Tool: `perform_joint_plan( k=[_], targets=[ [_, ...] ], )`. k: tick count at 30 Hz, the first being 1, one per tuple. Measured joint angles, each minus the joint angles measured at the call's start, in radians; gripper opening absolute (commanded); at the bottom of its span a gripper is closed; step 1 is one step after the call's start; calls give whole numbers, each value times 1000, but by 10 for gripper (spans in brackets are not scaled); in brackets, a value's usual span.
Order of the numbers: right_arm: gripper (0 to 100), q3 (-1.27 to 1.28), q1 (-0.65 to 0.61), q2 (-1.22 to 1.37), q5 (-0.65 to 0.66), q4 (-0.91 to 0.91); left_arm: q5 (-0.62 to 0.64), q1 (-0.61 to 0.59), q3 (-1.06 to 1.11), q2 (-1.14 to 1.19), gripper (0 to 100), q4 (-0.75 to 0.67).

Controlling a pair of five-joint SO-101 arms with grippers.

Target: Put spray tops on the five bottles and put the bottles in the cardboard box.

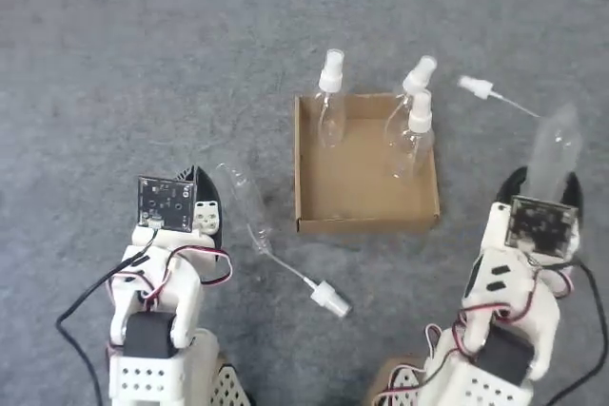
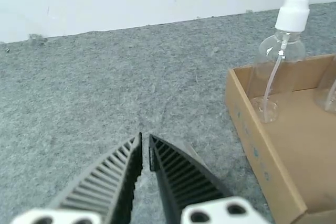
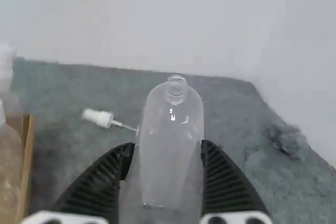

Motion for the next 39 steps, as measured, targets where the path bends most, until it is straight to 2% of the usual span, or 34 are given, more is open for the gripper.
perform_joint_plan(
  k=[5, 10, 17, 20, 24, 28, 34, 39],
  targets=[
    [41, 121, 6, 0, 84, 6, 0, 0, 0, 0, 13, 0],
    [41, 157, 0, 0, 146, 143, 0, 0, 0, 0, 13, 0],
    [43, 157, -173, 0, 184, 367, 0, 0, 0, 0, 13, 0],
    [97, 170, -210, -6, 186, 416, 0, 0, 0, 0, 13, 0],
    [213, 216, -209, -14, 189, 439, 0, 0, 0, 0, 13, 0],
    [281, 219, -213, -2, 192, 497, 0, 0, 0, 0, 13, 0],
    [303, 216, -213, -2, 192, 506, 0, 0, 3, 0, 13, 0],
    [303, 117, -213, -3, 192, 522, 0, -2, 11, 0, 13, 0]
  ],
)
